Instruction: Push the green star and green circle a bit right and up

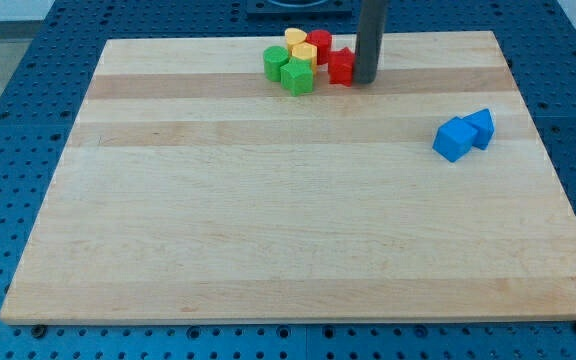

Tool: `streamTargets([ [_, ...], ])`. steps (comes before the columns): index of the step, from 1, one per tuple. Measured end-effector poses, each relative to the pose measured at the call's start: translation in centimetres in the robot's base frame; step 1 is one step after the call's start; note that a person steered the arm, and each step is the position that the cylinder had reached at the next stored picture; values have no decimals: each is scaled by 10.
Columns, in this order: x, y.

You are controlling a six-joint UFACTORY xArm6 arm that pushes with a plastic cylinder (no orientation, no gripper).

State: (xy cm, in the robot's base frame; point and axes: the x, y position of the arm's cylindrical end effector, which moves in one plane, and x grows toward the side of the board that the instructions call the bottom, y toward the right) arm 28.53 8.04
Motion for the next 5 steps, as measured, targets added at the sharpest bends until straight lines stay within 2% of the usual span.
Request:
streamTargets([
  [1,-2,-13],
  [5,59,145],
])
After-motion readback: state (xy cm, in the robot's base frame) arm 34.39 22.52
